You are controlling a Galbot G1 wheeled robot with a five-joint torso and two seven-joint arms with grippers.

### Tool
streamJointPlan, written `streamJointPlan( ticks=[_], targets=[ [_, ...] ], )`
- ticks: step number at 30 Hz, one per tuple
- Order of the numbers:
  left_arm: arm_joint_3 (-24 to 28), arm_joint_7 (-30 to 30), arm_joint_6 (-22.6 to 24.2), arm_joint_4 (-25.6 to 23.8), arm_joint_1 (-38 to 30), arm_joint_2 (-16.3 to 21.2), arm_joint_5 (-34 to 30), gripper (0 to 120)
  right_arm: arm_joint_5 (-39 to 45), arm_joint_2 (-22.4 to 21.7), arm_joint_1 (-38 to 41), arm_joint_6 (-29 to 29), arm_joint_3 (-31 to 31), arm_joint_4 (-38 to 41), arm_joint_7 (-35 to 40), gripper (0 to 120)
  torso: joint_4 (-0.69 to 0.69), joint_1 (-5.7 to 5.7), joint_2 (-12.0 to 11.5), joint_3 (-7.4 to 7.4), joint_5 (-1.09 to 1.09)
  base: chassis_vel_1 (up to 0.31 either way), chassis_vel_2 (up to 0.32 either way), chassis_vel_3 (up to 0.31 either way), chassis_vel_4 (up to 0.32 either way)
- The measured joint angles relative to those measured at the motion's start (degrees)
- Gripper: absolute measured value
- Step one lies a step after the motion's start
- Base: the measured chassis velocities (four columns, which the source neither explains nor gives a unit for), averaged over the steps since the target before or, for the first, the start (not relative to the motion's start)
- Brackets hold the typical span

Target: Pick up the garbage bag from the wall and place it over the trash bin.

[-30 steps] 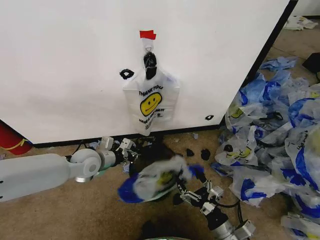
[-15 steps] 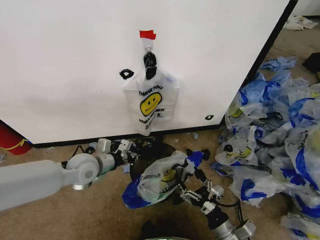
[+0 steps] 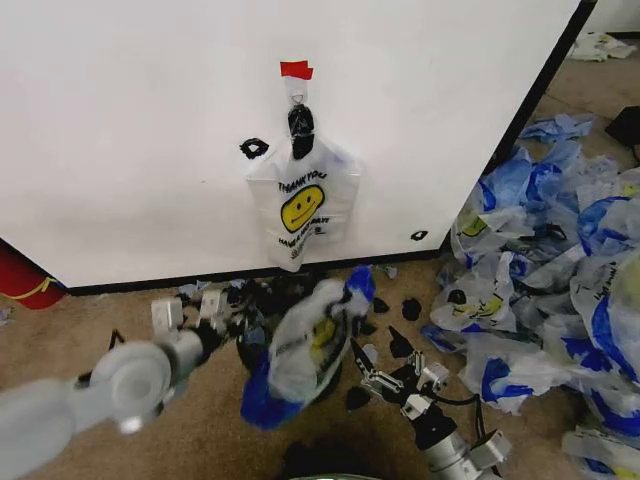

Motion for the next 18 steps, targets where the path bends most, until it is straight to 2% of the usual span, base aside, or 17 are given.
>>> streamJointPlan(
  ticks=[6,13,18],
  targets=[
    [0.72,-12.74,-3.76,-2.19,-1.22,-3.95,-1.5,2,-0.21,0.32,-0.13,0.05,0.53,-0.07,0.07,100,0.01,0.0,0.0,0.01,-0.04,0.0,0.0,0.0,0.0],
    [1.47,-19.58,-7.58,-0.77,-2.21,-7.49,-1.5,2,-0.4,0.67,-0.06,0.07,0.68,-0.43,0.14,100,0.02,0.0,0.0,0.01,-0.04,0.0,0.0,0.0,0.0],
    [1.53,-20.91,-8.47,0.91,-2.18,-9.22,-1.41,2,-0.75,0.66,-0.15,0.06,0.76,-0.42,0.61,100,0.02,0.0,0.0,0.01,-0.04,0.0,0.0,0.0,0.0]
  ],
)
